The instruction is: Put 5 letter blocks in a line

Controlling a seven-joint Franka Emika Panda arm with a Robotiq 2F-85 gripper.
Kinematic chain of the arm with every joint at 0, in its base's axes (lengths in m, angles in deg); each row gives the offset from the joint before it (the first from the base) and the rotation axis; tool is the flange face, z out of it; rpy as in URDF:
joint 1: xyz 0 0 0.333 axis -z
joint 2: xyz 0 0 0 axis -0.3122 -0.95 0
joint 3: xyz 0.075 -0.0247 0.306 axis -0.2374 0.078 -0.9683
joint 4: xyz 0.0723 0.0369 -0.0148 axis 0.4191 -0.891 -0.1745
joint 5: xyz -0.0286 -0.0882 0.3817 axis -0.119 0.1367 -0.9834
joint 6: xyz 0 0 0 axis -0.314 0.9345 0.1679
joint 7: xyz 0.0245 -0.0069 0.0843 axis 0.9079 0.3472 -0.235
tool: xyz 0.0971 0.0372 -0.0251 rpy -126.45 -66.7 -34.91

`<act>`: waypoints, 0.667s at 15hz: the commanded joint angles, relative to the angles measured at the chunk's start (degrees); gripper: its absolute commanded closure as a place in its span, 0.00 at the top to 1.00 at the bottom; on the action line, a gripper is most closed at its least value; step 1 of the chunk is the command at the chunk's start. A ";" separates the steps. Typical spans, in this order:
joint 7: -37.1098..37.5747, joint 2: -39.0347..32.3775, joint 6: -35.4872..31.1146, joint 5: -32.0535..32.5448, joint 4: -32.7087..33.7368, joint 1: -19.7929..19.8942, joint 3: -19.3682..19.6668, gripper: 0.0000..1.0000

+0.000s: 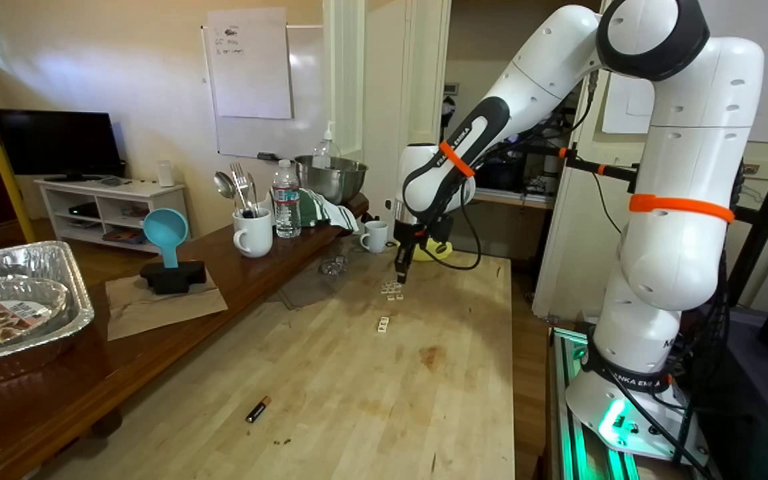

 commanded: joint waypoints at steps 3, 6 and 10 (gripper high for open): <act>1.46 -3.04 -0.98 -0.48 1.20 0.93 0.88 0.00; 2.60 -4.64 -4.19 -2.28 1.34 1.45 0.93 0.00; 4.50 -6.92 -6.86 -3.12 2.01 2.13 0.73 0.00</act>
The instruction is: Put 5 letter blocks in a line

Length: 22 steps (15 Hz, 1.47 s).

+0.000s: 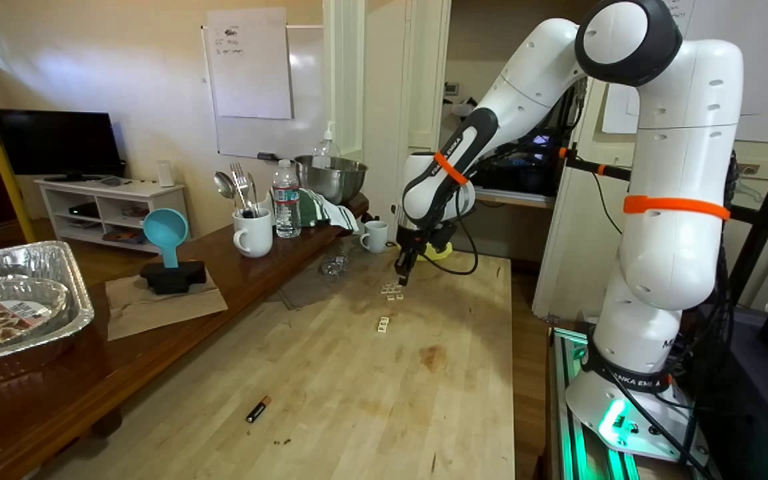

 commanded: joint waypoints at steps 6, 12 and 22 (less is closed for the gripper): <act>3.95 -5.66 -4.34 -1.90 1.91 1.13 -0.99 0.00; 5.12 -7.91 -4.70 -1.42 2.54 1.14 -1.70 0.00; -0.17 -7.39 -3.24 2.69 0.97 0.38 -3.67 0.00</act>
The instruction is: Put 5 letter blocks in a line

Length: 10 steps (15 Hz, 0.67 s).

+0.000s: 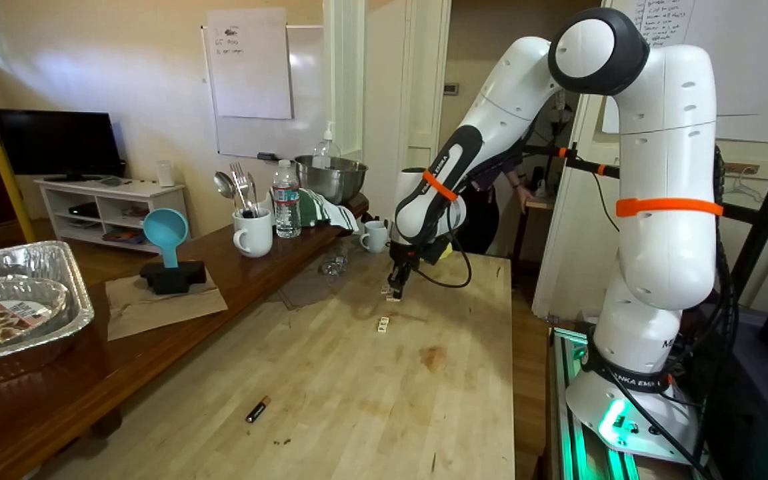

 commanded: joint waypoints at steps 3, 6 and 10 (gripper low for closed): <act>-4.56 -0.71 0.32 4.02 -1.23 -0.36 -2.13 0.00; -7.46 -0.51 0.68 5.39 -1.44 -0.46 -3.24 0.00; -11.02 -0.30 1.18 7.49 -1.61 -0.74 -4.16 0.00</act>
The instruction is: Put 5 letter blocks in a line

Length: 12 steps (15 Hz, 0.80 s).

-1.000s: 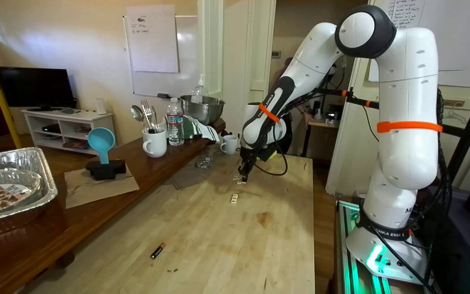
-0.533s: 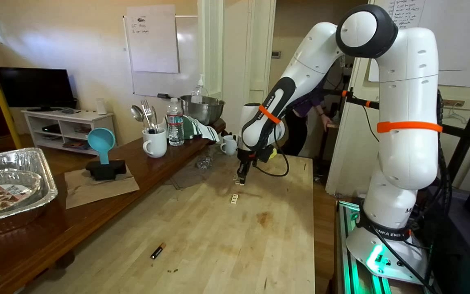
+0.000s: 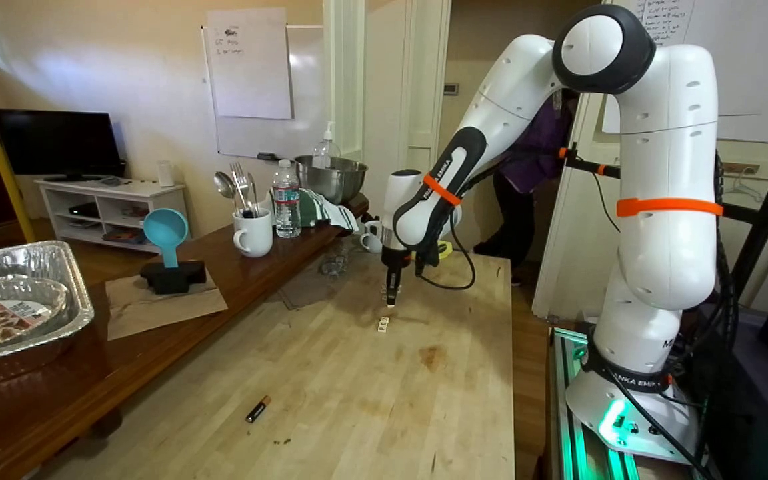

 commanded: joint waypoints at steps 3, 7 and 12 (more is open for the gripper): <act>-4.22 -0.58 1.29 4.00 -1.21 -0.59 -1.04 0.00; -6.62 -0.33 1.14 5.68 -1.58 -0.99 -1.45 0.00; -9.04 -0.12 1.30 7.50 -1.99 -1.66 -1.69 0.00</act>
